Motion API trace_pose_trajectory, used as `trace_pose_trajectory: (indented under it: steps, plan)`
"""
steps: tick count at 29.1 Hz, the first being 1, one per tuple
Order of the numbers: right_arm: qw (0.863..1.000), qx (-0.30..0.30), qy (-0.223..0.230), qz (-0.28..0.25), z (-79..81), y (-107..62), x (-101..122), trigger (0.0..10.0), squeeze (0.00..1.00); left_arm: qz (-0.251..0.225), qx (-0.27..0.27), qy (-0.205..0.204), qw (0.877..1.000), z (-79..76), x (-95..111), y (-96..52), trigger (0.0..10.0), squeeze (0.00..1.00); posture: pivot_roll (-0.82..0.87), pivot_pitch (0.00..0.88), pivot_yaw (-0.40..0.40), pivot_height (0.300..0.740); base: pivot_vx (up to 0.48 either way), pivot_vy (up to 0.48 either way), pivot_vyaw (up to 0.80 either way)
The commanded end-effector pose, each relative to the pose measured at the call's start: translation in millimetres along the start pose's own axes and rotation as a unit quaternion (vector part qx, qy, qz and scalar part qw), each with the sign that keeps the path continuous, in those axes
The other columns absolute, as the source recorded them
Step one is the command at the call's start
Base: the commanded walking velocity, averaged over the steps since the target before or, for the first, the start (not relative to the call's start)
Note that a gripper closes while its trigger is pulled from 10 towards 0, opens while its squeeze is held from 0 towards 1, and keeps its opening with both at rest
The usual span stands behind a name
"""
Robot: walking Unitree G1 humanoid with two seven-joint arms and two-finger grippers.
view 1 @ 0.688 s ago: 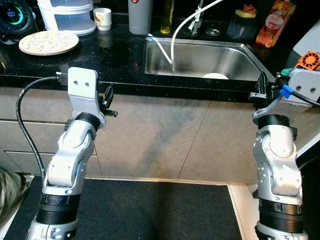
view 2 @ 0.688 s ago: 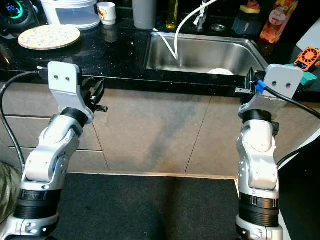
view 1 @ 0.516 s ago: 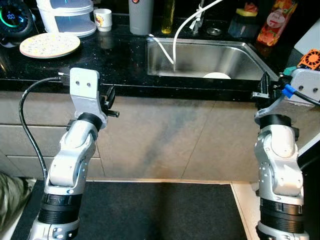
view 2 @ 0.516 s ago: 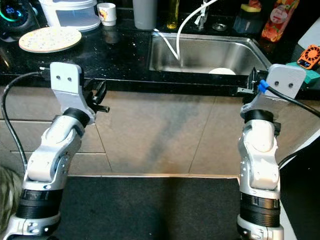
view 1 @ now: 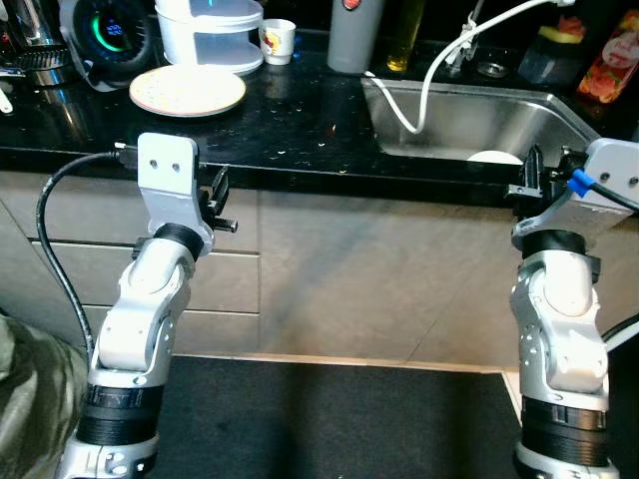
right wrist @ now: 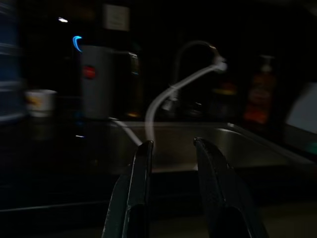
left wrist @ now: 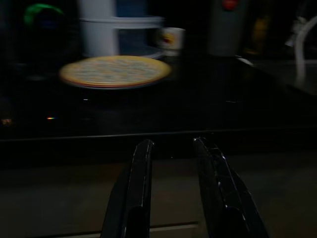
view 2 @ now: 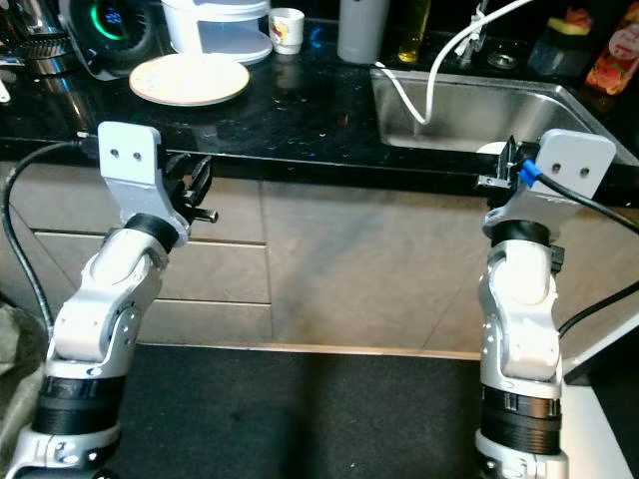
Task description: Kitchen organization
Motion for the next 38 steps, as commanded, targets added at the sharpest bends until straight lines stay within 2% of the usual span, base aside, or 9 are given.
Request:
trace_pose_trajectory:
  steps: [1,6,12,15,27,38]
  plan:
    - [1.000,-0.008,-0.005,-0.001,-5.1,-0.5,1,10.0,0.00,0.007,-0.006,0.002,1.000,-2.9,-3,0.0,10.0,0.00,0.10,0.039,-0.058,0.740,0.000,0.480,0.00]
    - [1.000,-0.008,-0.005,-0.002,-5.0,-0.8,1,10.0,0.00,0.008,-0.006,0.004,1.000,-2.7,-3,0.1,10.0,0.00,0.10,0.042,-0.058,0.740,0.000,0.457,0.00]
    - [1.000,-0.009,-0.005,-0.002,-5.1,-1.1,2,10.0,0.00,0.010,-0.013,0.014,1.000,-7.2,-1,1.3,10.0,0.00,0.10,0.043,-0.058,0.740,0.000,0.000,0.00]
    - [1.000,-0.009,-0.004,-0.002,-5.2,-1.2,2,10.0,0.00,0.025,-0.013,0.027,0.999,-7.9,-7,2.5,10.0,0.00,0.10,0.043,-0.058,0.740,0.000,0.000,0.00]
    - [1.000,-0.011,-0.003,-0.004,-6.0,-1.1,3,10.0,0.00,0.039,-0.002,0.026,0.999,-5.7,-12,4.2,10.0,0.00,0.10,0.043,-0.056,0.740,0.000,-0.416,0.00]
    - [1.000,-0.010,-0.002,-0.004,-5.0,-1.1,2,10.0,0.00,0.051,0.004,0.024,0.998,-3.0,-15,5.0,10.0,0.00,0.09,0.043,-0.055,0.740,0.000,0.000,0.00]
Point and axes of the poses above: a point about 5 cm out from each wrist's last joint towards the gripper, its own y axis pointing out of the wrist towards the gripper, its own x axis along the axis of the wrist's last joint, z = x × y, the point moved 3 cm from there along y, pointing out of the wrist towards the gripper, and after that the axes turned 12 degrees about y, right-handed, at the moved point
